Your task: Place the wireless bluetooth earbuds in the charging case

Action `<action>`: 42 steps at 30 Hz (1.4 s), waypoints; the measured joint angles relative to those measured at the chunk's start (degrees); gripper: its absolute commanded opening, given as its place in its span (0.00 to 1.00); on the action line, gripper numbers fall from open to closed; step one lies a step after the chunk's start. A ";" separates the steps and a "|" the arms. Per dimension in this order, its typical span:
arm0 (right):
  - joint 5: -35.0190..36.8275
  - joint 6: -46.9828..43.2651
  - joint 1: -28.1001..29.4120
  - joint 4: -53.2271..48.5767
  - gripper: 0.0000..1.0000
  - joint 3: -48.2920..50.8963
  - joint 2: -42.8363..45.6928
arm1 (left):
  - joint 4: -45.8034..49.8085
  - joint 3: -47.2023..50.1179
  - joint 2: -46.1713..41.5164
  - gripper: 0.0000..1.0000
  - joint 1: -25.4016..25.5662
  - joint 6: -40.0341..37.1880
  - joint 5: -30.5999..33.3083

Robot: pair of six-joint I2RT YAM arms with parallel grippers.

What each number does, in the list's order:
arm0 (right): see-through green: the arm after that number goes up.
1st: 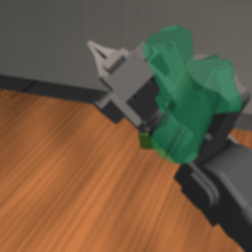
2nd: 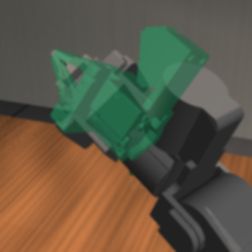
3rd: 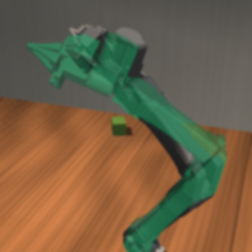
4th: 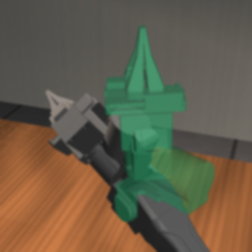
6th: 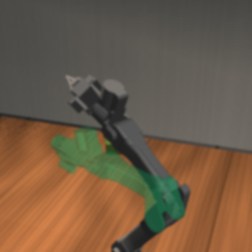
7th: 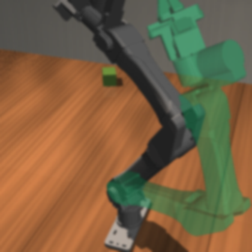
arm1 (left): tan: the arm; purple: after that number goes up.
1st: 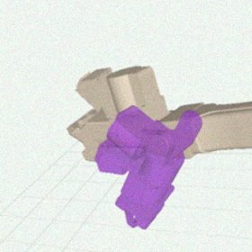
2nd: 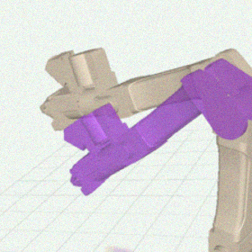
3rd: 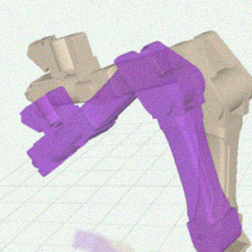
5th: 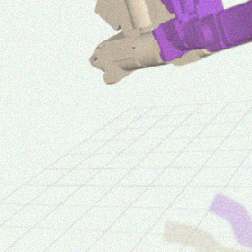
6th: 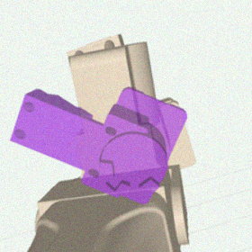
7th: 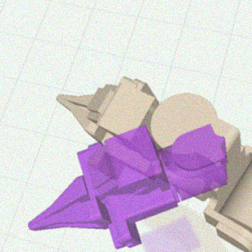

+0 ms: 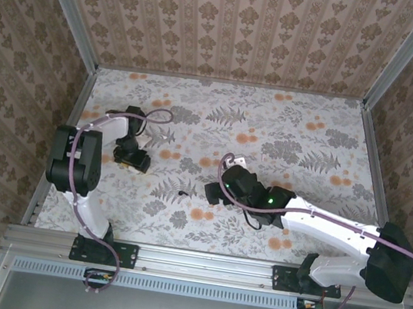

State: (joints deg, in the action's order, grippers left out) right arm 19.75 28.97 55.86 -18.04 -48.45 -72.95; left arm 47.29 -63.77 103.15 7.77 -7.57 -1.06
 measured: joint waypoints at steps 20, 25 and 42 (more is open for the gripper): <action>0.26 8.66 -0.24 21.79 0.93 13.60 5.40 | 1.33 -2.86 -13.86 0.43 6.38 28.20 -15.82; 0.20 9.20 1.62 34.49 0.84 16.00 0.98 | -2.32 -3.76 -16.52 0.41 14.71 42.80 -21.51; -5.90 10.95 2.54 60.02 0.81 14.64 -13.38 | -8.22 0.22 -24.98 0.32 25.68 79.03 -19.65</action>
State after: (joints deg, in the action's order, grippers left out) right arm 13.85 39.92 58.39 41.98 -33.80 -86.32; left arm 39.07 -63.55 78.17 33.45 71.46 -20.71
